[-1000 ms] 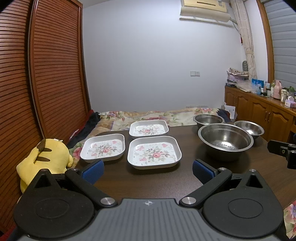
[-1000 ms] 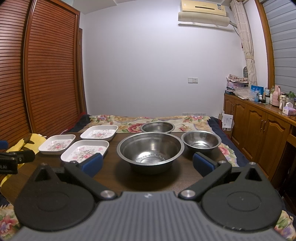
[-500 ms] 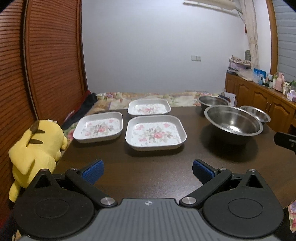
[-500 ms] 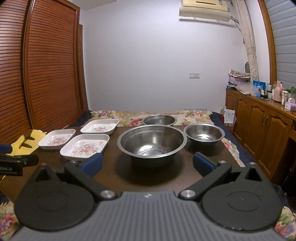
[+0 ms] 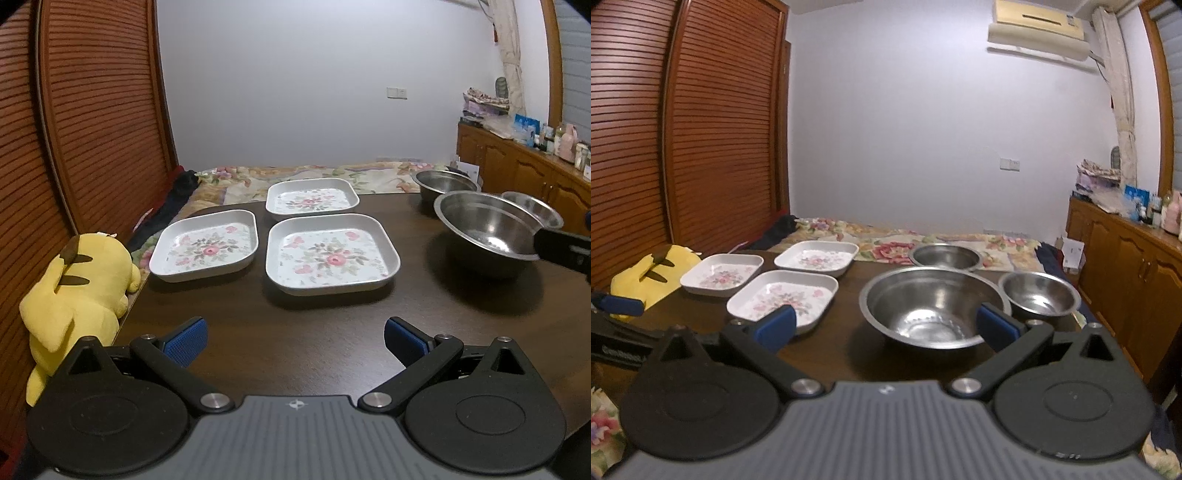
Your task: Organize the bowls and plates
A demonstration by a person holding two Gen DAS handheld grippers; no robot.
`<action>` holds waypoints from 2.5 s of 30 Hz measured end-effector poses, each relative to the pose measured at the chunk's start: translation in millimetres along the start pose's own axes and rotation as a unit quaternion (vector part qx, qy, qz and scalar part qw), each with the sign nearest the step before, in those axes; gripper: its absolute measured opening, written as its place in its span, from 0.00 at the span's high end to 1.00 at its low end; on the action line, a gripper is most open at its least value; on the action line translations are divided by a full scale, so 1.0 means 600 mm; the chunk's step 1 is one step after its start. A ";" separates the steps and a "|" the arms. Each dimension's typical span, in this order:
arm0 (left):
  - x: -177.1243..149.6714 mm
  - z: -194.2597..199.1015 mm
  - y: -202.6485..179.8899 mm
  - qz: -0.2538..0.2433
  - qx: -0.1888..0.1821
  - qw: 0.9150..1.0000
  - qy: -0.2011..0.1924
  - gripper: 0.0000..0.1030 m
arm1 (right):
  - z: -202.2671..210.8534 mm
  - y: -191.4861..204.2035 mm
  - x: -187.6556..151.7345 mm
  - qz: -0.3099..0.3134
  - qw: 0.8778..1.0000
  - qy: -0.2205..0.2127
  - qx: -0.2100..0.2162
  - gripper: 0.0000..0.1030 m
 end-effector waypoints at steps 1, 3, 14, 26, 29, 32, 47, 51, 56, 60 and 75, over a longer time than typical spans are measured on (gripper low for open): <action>0.000 -0.002 0.005 0.004 -0.002 1.000 -0.002 0.00 | -0.004 0.004 0.000 0.001 1.000 0.003 0.004 0.00; 0.003 -0.009 0.017 0.006 -0.001 1.000 -0.005 0.00 | -0.014 0.012 0.001 0.001 1.000 0.008 0.010 0.00; 0.039 -0.052 0.103 0.023 0.003 0.999 -0.038 0.00 | -0.077 0.066 0.028 0.022 0.998 0.024 0.046 0.00; 0.037 -0.127 0.148 0.051 -0.063 0.996 -0.028 0.37 | -0.158 0.122 0.006 0.016 0.994 0.088 0.058 0.27; 0.033 -0.144 0.142 0.052 -0.084 0.995 -0.024 0.46 | -0.174 0.127 -0.008 0.012 0.993 0.107 0.050 0.38; 0.031 -0.162 0.135 0.054 -0.102 0.993 -0.021 0.57 | -0.186 0.131 -0.017 0.016 0.993 0.114 0.034 0.44; 0.027 -0.210 0.101 0.038 -0.139 0.990 -0.004 0.75 | -0.222 0.111 -0.041 -0.014 0.991 0.130 -0.008 0.51; 0.024 -0.217 0.105 0.042 -0.139 0.989 0.000 0.78 | -0.232 0.106 -0.047 -0.027 0.990 0.140 -0.008 0.53; 0.024 -0.226 0.103 0.043 -0.136 0.990 0.003 0.80 | -0.241 0.100 -0.052 -0.042 0.988 0.150 -0.006 0.64; 0.025 -0.230 0.104 0.047 -0.132 0.990 0.003 0.83 | -0.247 0.097 -0.054 -0.048 0.987 0.154 -0.006 0.69; 0.010 -0.171 0.112 0.035 -0.118 0.992 -0.023 0.87 | -0.232 0.083 -0.057 -0.066 0.986 0.153 0.020 0.79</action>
Point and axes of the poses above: each gripper's, at about its wrist camera, not at the fingertips, and z roughly against the way its jaws point, y to its left, x to its top, the point moved 3 cm from there along -z, roughly the way its jaws point, and after that the axes turned 13 degrees about -z, right-handed, at the moved point
